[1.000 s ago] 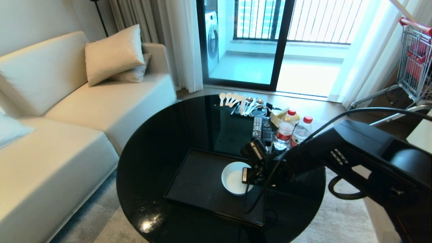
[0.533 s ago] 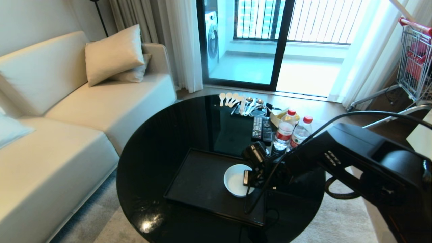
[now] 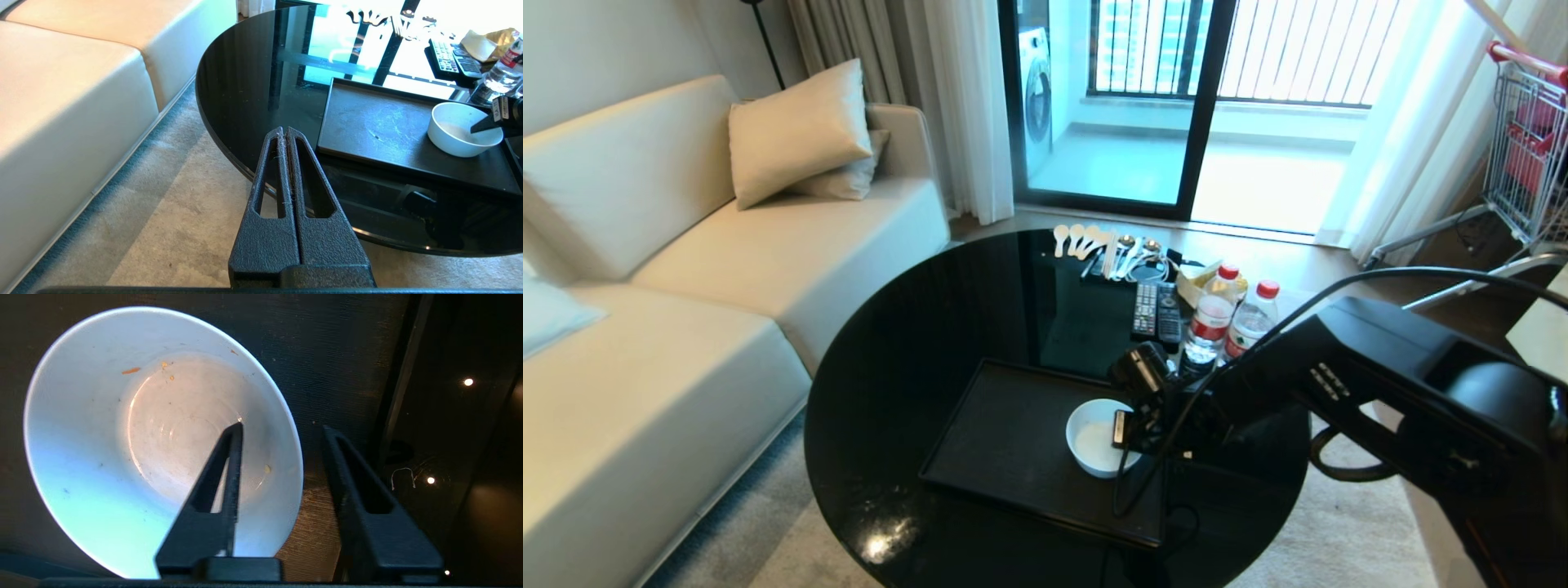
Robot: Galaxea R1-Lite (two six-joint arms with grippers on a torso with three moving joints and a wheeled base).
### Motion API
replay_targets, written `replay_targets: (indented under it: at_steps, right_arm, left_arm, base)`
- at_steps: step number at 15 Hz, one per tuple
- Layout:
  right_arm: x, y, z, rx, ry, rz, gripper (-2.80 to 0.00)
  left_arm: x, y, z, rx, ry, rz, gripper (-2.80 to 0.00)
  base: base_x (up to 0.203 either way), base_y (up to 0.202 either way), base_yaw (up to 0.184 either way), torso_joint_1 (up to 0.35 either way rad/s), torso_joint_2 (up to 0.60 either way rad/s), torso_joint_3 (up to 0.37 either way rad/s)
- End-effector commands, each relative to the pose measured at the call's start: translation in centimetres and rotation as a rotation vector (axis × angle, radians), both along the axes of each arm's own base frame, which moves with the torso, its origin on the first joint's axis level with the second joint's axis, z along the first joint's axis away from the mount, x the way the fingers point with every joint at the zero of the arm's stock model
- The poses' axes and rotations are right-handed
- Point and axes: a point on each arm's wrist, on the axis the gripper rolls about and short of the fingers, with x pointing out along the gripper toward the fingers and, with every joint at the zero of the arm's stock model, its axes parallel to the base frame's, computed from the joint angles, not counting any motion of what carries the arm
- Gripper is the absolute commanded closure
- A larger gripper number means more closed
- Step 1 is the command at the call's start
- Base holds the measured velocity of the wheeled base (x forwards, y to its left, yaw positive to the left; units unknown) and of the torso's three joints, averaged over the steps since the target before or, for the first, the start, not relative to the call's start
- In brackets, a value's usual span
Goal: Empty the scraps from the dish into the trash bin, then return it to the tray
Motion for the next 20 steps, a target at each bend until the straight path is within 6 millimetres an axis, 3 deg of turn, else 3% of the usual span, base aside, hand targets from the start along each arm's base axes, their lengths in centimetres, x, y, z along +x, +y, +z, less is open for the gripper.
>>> replay_targets:
  at_steps: [1,5,8,13,17,18,20]
  right_arm:
    - [-0.1,-0.1,1.2,0.018,-0.019,-0.009,-2.80]
    - [-0.5,-0.3,3.8,0.043,-0.063,-0.006,-2.80]
    - [-1.9,-1.1,6.3,0.041,-0.094,0.012,-2.80]
    - [-6.5,-4.2,10.7,-0.010,-0.161,0.081,-2.80]
    - [-10.3,-6.9,11.9,-0.060,-0.234,0.159,-2.80]
    - [-11.1,-7.5,12.1,-0.064,-0.248,0.166,0.00]
    - [-12.4,-8.9,12.3,-0.085,-0.265,0.173,0.00]
  left_arm:
    - [0.0,0.0,0.0,-0.001,-0.001,0.000,0.00]
    - [0.0,0.0,0.0,-0.001,-0.001,0.000,0.00]
    - [0.0,0.0,0.0,-0.001,-0.001,0.000,0.00]
    - [0.0,0.0,0.0,-0.001,-0.001,0.000,0.00]
    - [0.0,0.0,0.0,-0.001,-0.001,0.000,0.00]
    - [0.0,0.0,0.0,-0.001,-0.001,0.000,0.00]
    - [0.0,0.0,0.0,-0.001,-0.001,0.000,0.00]
  base:
    - [0.000,0.000,0.000,0.000,0.00,0.000]
    - [0.000,0.000,0.000,0.000,0.00,0.000]
    - [0.000,0.000,0.000,0.000,0.00,0.000]
    - [0.000,0.000,0.000,0.000,0.00,0.000]
    - [0.000,0.000,0.000,0.000,0.00,0.000]
    - [0.000,0.000,0.000,0.000,0.00,0.000]
    - [0.000,0.000,0.000,0.000,0.00,0.000]
